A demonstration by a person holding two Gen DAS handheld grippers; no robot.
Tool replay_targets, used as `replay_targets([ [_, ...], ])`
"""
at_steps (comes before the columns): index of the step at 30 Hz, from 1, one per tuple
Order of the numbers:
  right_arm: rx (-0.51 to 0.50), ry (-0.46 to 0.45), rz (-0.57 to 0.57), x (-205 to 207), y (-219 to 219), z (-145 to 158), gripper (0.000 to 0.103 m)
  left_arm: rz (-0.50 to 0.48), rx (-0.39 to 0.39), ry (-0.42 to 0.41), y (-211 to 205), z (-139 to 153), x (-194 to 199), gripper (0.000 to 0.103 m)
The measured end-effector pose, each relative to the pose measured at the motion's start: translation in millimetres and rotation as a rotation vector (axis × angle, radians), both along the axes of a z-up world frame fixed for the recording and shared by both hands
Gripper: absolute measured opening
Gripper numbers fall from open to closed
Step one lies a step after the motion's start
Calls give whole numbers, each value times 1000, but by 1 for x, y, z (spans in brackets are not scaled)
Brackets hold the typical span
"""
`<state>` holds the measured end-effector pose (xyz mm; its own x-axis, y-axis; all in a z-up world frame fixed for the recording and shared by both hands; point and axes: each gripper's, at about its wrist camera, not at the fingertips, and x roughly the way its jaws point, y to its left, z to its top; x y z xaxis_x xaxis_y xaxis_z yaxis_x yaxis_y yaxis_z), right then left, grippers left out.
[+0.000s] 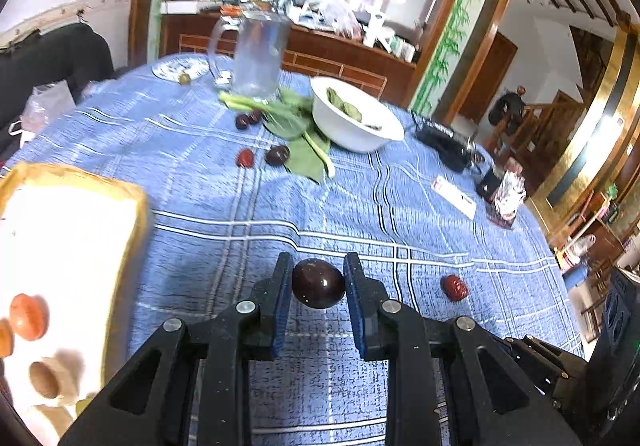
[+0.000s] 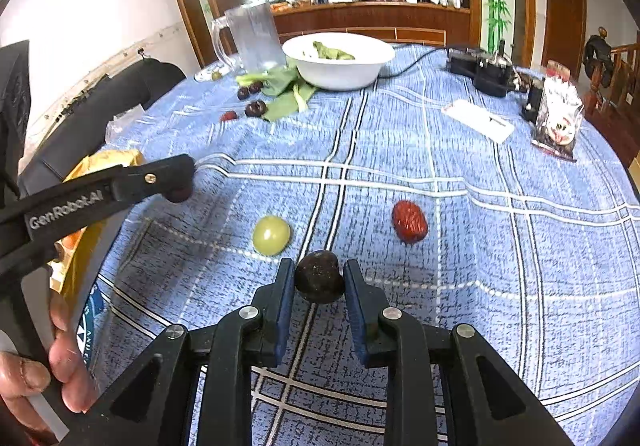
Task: Organize fruits
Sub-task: 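Carry both plums over the tray and open both tools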
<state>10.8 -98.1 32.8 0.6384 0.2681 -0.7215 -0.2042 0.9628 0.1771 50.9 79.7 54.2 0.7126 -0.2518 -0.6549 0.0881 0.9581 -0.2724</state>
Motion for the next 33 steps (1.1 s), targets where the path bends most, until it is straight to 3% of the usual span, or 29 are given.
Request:
replay_targets([
  [6, 52, -60, 5, -9, -7, 16, 26, 24, 34, -36, 7, 12, -26, 25],
  [13, 120, -71, 33, -13, -7, 22, 26, 62, 111, -94, 27, 28, -74, 25],
  [16, 265, -41, 82, -13, -15, 23, 27, 84, 122, -94, 39, 33, -93, 25],
  [20, 546, 63, 131, -4, -34, 13, 27, 111, 110, -89, 58, 35, -114, 25],
  [22, 601, 85, 127, -3, -37, 9, 27, 124, 116, -83, 65, 35, -122, 25],
  [28, 575, 98, 81, -22, -23, 13, 27, 200, 242, -93, 85, 36, -144, 25],
  [33, 501, 95, 127, -47, 12, 25, 27, 251, 259, -86, 110, 34, -160, 25],
])
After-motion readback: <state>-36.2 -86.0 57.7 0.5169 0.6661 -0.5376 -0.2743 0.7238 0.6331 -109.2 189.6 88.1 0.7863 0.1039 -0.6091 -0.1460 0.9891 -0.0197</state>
